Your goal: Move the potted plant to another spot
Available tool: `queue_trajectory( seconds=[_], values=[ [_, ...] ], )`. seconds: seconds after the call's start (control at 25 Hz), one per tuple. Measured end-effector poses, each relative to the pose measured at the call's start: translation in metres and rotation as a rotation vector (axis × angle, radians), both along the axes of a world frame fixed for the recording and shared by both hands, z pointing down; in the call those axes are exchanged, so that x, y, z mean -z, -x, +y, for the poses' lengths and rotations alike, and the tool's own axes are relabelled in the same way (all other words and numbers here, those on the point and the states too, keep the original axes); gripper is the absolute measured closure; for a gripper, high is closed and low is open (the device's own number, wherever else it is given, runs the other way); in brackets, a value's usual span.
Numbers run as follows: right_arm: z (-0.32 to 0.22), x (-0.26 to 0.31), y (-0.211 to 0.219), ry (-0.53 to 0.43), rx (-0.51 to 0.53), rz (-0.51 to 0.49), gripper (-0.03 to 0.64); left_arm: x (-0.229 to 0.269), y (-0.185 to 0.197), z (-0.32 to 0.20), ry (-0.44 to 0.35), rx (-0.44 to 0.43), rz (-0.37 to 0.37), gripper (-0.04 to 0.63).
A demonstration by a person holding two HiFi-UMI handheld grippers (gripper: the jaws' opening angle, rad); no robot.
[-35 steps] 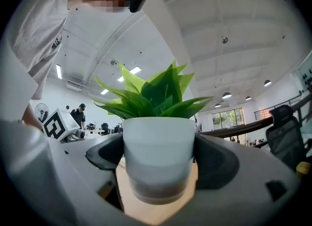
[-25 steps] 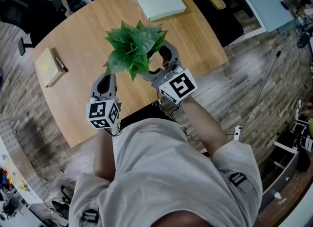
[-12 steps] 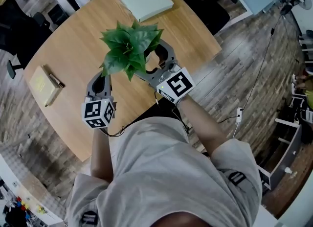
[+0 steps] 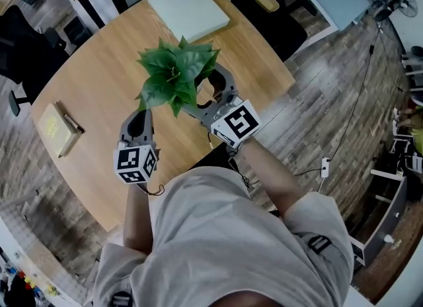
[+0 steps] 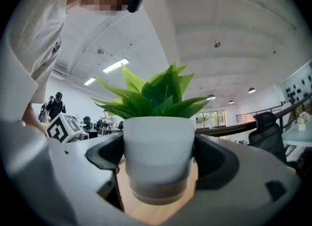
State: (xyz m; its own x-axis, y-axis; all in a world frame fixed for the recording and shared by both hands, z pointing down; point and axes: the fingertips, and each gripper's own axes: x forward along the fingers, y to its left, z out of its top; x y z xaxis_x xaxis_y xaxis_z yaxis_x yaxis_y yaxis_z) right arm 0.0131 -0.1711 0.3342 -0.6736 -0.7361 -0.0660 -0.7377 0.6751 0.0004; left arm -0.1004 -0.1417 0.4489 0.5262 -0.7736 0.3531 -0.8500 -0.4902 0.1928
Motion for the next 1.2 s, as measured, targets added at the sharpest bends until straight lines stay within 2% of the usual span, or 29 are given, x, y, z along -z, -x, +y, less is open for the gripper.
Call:
queue_trajectory(
  seconds=[0.2,0.44,1.04,1.2],
  values=[
    [-0.006,-0.010,-0.007,0.000,0.018,0.009,0.163,-0.010,-0.006,-0.004,0.003,0.025,0.009,0.583],
    [-0.035,-0.007,-0.062,0.011,0.016,0.006,0.163,-0.007,-0.060,-0.026,0.022,0.024,-0.008,0.583],
    [-0.074,-0.030,-0.161,0.066,-0.056,0.005,0.164,-0.028,-0.142,-0.063,0.094,-0.032,-0.057,0.583],
    [-0.079,-0.042,-0.176,0.083,-0.070,0.007,0.164,-0.037,-0.148,-0.063,0.112,-0.031,-0.069,0.583]
  ],
)
